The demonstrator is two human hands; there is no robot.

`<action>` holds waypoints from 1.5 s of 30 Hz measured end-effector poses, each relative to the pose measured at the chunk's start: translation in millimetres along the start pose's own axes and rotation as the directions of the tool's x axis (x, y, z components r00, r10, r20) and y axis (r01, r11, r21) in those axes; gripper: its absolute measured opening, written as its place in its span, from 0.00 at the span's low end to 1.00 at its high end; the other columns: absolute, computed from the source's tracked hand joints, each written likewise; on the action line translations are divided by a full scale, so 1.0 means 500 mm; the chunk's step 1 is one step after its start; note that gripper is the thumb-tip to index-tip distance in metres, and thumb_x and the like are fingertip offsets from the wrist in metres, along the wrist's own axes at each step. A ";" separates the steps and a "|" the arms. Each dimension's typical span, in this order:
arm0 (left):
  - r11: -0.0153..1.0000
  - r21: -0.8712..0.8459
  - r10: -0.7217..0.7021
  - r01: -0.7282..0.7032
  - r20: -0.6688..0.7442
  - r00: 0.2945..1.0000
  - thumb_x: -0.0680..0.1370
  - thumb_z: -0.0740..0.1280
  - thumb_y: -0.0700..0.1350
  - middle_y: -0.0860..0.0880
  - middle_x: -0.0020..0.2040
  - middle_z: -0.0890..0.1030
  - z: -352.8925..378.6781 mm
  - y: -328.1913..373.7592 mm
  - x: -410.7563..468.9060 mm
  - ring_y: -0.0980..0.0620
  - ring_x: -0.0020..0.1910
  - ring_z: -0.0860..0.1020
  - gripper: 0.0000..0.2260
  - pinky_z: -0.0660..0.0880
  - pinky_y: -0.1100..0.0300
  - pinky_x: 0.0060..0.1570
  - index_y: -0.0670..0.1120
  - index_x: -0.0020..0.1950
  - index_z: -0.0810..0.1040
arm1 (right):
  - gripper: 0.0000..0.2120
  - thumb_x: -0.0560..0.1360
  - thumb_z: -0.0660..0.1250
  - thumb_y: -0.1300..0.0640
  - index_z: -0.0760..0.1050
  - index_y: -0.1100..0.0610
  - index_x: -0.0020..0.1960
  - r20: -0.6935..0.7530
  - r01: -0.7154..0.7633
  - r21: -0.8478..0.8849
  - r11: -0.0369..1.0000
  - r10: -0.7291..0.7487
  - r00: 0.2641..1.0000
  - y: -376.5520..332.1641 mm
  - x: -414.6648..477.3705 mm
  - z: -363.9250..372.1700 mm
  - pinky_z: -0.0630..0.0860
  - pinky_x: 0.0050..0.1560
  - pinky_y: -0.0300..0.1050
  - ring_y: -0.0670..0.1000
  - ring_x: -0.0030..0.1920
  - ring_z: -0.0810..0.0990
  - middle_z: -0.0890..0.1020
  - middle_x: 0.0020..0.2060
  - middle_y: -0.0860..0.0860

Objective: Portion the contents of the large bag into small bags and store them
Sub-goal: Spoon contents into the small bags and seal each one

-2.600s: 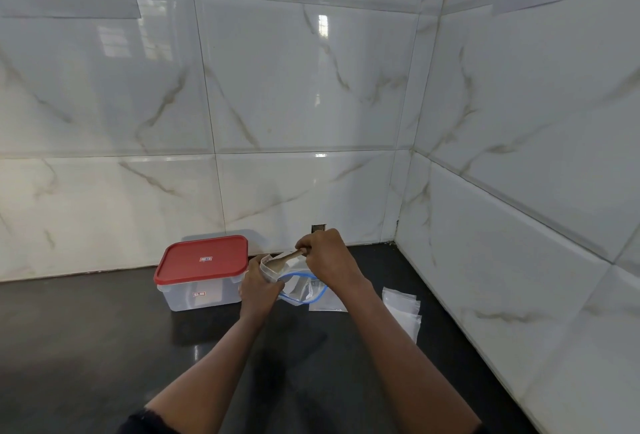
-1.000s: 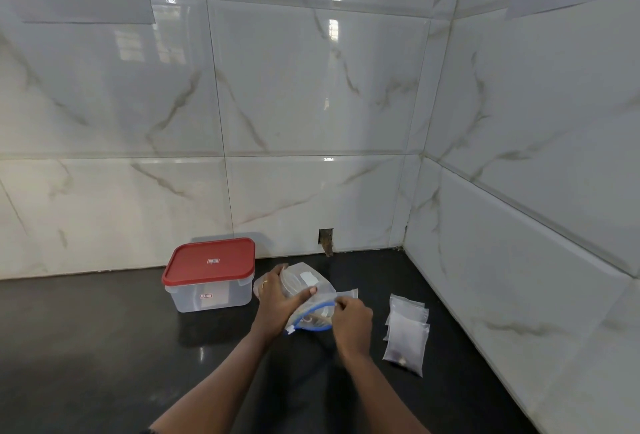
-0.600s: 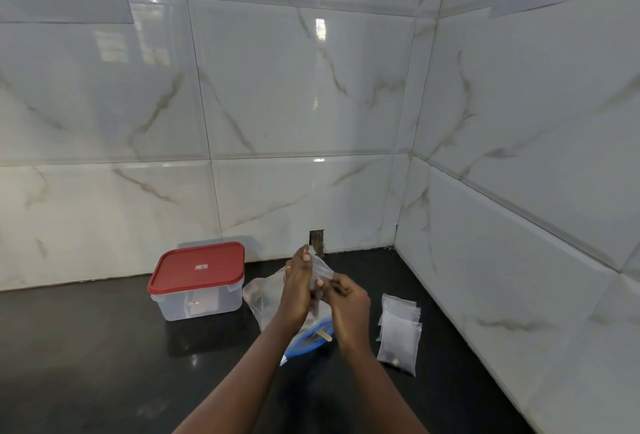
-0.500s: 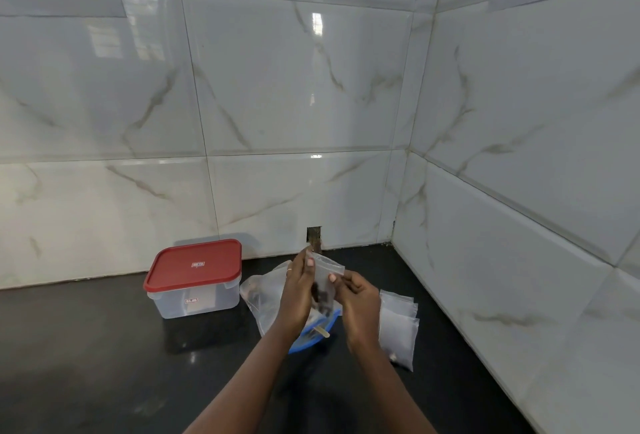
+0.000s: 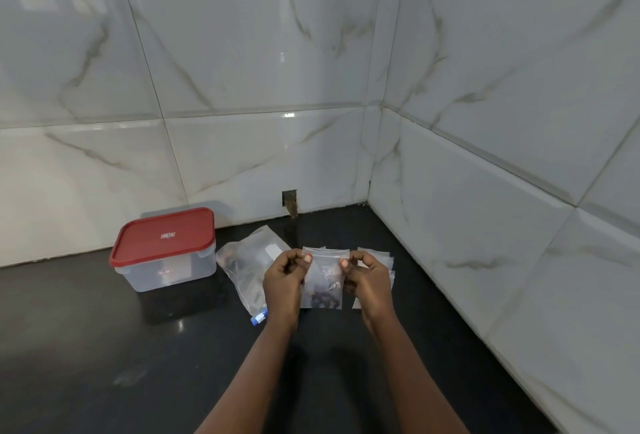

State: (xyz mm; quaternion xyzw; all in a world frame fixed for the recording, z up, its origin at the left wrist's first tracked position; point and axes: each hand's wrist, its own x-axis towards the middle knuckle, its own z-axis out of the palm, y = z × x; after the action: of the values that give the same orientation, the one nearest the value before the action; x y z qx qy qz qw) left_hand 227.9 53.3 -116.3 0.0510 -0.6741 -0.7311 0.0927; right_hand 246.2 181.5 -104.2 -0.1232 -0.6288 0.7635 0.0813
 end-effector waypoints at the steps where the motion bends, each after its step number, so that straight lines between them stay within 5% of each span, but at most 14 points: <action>1: 1.000 0.016 -0.004 0.004 -0.005 1.000 0.76 0.67 0.40 0.48 0.48 0.81 0.003 -0.003 -0.002 0.49 0.51 0.78 0.04 0.77 0.50 0.55 0.44 0.49 0.80 | 0.07 0.76 0.65 0.66 0.77 0.57 0.42 -0.005 0.001 0.012 1.000 -0.001 1.000 0.000 -0.001 -0.004 0.79 0.34 0.42 0.52 0.37 0.81 0.82 0.36 0.54; 8: 0.991 0.131 0.009 -0.008 -0.003 1.000 0.77 0.65 0.38 0.51 0.45 0.79 0.014 -0.013 -0.002 0.53 0.48 0.77 0.04 0.78 0.52 0.54 0.45 0.47 0.78 | 0.13 0.74 0.63 0.72 0.77 0.58 0.36 -0.049 -0.006 0.040 0.999 0.008 0.999 0.009 0.004 -0.008 0.79 0.39 0.46 0.52 0.40 0.79 0.80 0.36 0.54; 15: 0.999 -0.017 -0.032 0.034 0.068 0.997 0.77 0.65 0.41 0.47 0.47 0.81 0.006 -0.014 -0.008 0.52 0.48 0.80 0.03 0.79 0.63 0.45 0.43 0.49 0.78 | 0.11 0.75 0.64 0.69 0.76 0.57 0.37 -0.057 -0.018 0.016 1.000 0.019 0.998 0.014 0.011 0.005 0.80 0.49 0.55 0.54 0.45 0.80 0.81 0.40 0.54; 18: 0.999 0.018 -0.035 0.034 0.060 0.998 0.77 0.66 0.41 0.44 0.45 0.82 0.005 -0.018 -0.007 0.47 0.47 0.80 0.05 0.79 0.55 0.48 0.41 0.47 0.79 | 0.10 0.75 0.64 0.69 0.75 0.57 0.39 -0.039 -0.006 0.011 1.000 0.007 0.999 0.014 0.009 0.013 0.79 0.50 0.54 0.53 0.44 0.80 0.81 0.39 0.53; 24: 0.997 0.079 -0.021 0.018 0.040 0.999 0.77 0.64 0.42 0.42 0.45 0.81 0.013 -0.015 -0.012 0.47 0.46 0.80 0.04 0.79 0.55 0.48 0.43 0.44 0.77 | 0.10 0.75 0.65 0.68 0.76 0.55 0.40 0.041 0.053 -0.115 0.992 -0.049 0.998 0.014 -0.002 0.020 0.78 0.43 0.40 0.48 0.43 0.80 0.81 0.38 0.50; 30: 0.998 0.041 -0.046 0.042 0.094 0.995 0.75 0.67 0.44 0.44 0.44 0.82 0.013 -0.014 -0.019 0.45 0.45 0.81 0.04 0.80 0.54 0.46 0.44 0.45 0.79 | 0.13 0.76 0.62 0.68 0.75 0.53 0.39 -0.056 0.022 -0.184 0.983 -0.033 0.998 0.013 0.005 0.027 0.77 0.43 0.38 0.49 0.45 0.79 0.80 0.40 0.50; 37: 0.996 0.077 -0.042 0.036 0.090 0.995 0.73 0.70 0.43 0.41 0.44 0.82 0.015 -0.015 -0.012 0.44 0.45 0.81 0.07 0.79 0.47 0.49 0.40 0.47 0.80 | 0.08 0.74 0.68 0.64 0.76 0.53 0.40 0.024 0.040 -0.157 0.987 -0.037 0.999 0.007 -0.001 0.029 0.79 0.49 0.42 0.51 0.46 0.80 0.81 0.42 0.52; 41: 0.996 0.086 -0.027 0.018 0.098 0.995 0.74 0.69 0.43 0.46 0.45 0.82 0.021 -0.016 -0.015 0.47 0.45 0.81 0.02 0.80 0.54 0.48 0.46 0.46 0.78 | 0.10 0.75 0.66 0.65 0.76 0.53 0.38 0.013 0.022 -0.172 0.985 -0.020 1.000 0.002 -0.005 0.030 0.76 0.42 0.35 0.46 0.42 0.79 0.80 0.38 0.49; 45: 0.998 0.061 -0.012 0.006 0.106 0.994 0.75 0.68 0.43 0.52 0.39 0.81 0.024 -0.012 -0.025 0.56 0.40 0.80 0.03 0.77 0.69 0.36 0.51 0.42 0.77 | 0.12 0.75 0.66 0.66 0.76 0.52 0.37 -0.030 0.011 -0.171 0.985 -0.016 0.999 0.003 -0.008 0.030 0.75 0.37 0.34 0.47 0.42 0.79 0.80 0.37 0.49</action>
State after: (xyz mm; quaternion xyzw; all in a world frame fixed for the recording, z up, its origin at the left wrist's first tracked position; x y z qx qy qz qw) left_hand 237.2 67.9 -121.9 0.0179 -0.6997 -0.7123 0.0517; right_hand 245.7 166.0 -102.8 -0.1374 -0.6913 0.7042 0.0855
